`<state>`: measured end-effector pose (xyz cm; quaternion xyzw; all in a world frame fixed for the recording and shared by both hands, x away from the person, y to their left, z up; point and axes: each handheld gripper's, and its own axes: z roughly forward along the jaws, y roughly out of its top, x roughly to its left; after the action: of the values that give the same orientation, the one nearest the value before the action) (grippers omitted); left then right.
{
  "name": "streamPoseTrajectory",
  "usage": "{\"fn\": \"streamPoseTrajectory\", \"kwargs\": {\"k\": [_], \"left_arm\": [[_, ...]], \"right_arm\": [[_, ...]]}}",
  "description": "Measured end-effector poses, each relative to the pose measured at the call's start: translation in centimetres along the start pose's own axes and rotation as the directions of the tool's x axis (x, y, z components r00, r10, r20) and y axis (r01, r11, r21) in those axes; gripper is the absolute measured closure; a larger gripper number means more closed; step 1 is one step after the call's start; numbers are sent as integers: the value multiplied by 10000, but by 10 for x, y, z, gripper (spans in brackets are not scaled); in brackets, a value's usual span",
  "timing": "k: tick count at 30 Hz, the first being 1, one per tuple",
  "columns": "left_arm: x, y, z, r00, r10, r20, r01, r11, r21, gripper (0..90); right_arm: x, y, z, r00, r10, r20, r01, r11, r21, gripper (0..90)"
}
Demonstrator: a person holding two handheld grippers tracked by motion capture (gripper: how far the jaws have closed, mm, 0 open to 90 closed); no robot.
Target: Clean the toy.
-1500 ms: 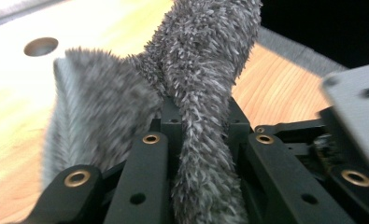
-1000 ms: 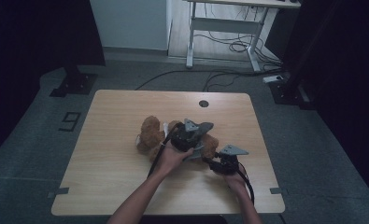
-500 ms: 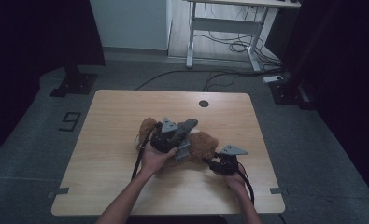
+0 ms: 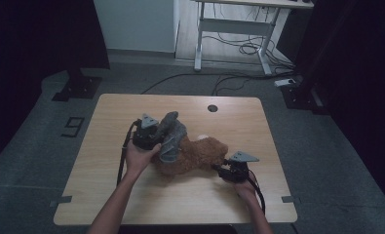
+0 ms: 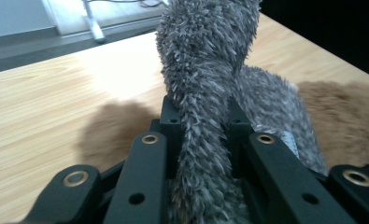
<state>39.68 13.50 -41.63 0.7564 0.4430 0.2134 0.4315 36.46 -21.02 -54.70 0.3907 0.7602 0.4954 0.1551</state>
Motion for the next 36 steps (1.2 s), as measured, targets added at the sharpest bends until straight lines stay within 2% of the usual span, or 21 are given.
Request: {"fn": "streamPoseTrajectory", "kwargs": {"k": [2,5,9,12,15,17,18,19,20,21,23,24,25,31,36], "left_arm": [[7,-2,-2,9997,-125,186,122,9998,184,756],[3,-7,0,9994,1,357,-11,9996,295,757],[-20,-13,13,9959,606,665,-650,9958,650,761],[-40,-13,19,9914,1005,835,-1050,9931,515,764],[-53,-10,21,9878,1005,1192,-1056,9937,368,765],[-63,-10,26,9812,1021,1636,-1104,9930,429,767],[-72,-11,31,9747,1051,1972,-1180,9915,545,766],[-78,-11,35,9720,1129,2061,-1286,9896,646,766],[-89,-13,41,9678,1406,2087,-1597,9841,773,765],[-95,-14,44,9660,1638,2000,-1830,9797,817,765],[-105,-14,46,9642,2148,1555,-2286,9704,774,765],[-105,-14,45,9626,2298,1435,-2428,9668,800,765],[-104,-14,45,9632,2322,1353,-2443,9663,807,766],[-68,-24,31,9802,1651,1091,-1730,9826,682,764],[-42,-31,10,9881,1512,288,-1524,9871,492,763]], "right_arm": [[0,0,0,10000,22,-4,-22,10000,8,550],[0,0,0,10000,47,7,-47,10000,-3,551],[0,0,1,10000,44,58,-45,10000,25,553],[0,-1,1,9999,23,147,-24,9999,114,557],[-2,-2,2,9997,67,218,-71,9998,172,562],[-1,-2,2,9997,46,248,-50,9998,196,564],[-1,-2,2,9997,13,240,-19,9998,222,564],[-1,-1,2,9997,-28,241,22,9997,240,565],[0,-1,3,9997,-49,252,43,9997,259,565],[0,-1,2,9996,-74,265,66,9996,283,565],[-1,-1,2,9995,-85,288,74,9992,380,565],[-2,-2,2,9996,-49,273,38,9992,394,566],[-2,-2,1,9997,-16,228,7,9993,378,568],[-1,0,0,9999,-84,58,83,9996,264,583],[1,1,0,9999,-53,108,49,9994,352,589]]}}
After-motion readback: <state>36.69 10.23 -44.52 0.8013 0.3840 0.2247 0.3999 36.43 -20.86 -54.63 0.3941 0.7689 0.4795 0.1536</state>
